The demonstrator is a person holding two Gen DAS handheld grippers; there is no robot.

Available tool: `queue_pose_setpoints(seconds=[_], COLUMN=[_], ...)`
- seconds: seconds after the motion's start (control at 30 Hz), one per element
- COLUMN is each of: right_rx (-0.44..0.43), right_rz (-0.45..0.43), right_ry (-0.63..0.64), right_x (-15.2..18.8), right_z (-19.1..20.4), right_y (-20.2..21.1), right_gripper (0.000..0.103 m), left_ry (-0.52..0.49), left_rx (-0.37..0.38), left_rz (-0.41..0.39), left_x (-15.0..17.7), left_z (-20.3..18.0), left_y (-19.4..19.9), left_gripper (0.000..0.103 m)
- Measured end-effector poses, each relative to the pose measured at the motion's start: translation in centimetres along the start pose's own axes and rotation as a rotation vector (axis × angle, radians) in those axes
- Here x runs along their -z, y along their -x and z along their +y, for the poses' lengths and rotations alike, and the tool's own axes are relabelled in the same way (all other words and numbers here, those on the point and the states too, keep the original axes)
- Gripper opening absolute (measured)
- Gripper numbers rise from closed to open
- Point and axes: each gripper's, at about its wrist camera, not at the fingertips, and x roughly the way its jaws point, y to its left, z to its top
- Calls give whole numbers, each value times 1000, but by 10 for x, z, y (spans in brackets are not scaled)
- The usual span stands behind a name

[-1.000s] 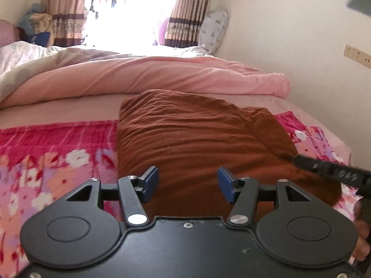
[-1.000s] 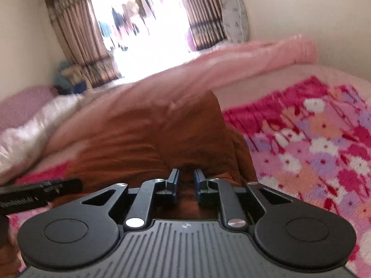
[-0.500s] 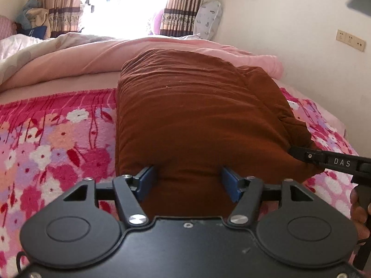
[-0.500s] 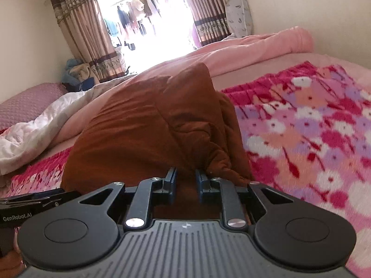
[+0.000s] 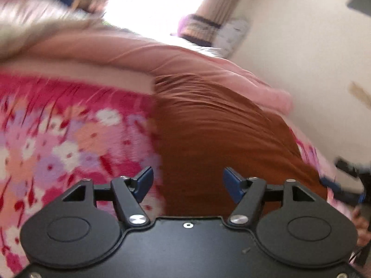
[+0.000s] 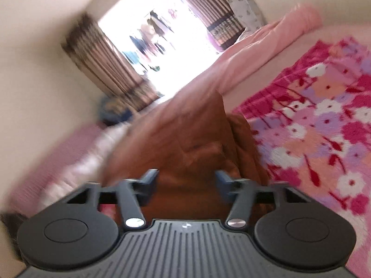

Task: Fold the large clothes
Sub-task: 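Grasp the folded jacket side with both grippers and roll it over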

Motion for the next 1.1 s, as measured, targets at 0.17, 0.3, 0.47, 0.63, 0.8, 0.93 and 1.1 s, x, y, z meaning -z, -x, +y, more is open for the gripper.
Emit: queue_pose_setpoints(seconds=[0.17,0.3,0.47,0.63,0.8,0.93,1.1], right_rx=[19,-97,-182,-203,-202,-194,-186], right_rz=[28,98,172,219,252,268,299], right_ry=[-168,-376,-479,-469,-441,-412,-368], right_x=[-29,-30,-26,-27,-34,-39,-46], right_z=[-56,-103,-129,-129,-124,-118,-111], right_y=[-18,-45,-76,-99,-111,-119,-126], right_gripper=[92,92,92,94,96,99,101], left_ry=[305,365,422,446,445,481,419], left_rx=[126,181,219,285,393,496,483], left_rz=[70,99,120,110,132,184,190], left_x=[-5,-6,-7,-13,-22,-27,-39], left_z=[64,81,91,98,94,86,69], left_y=[-24,-48,-74,-88,-104,-127,-144], left_gripper=[68,69,72,74,79,84,91])
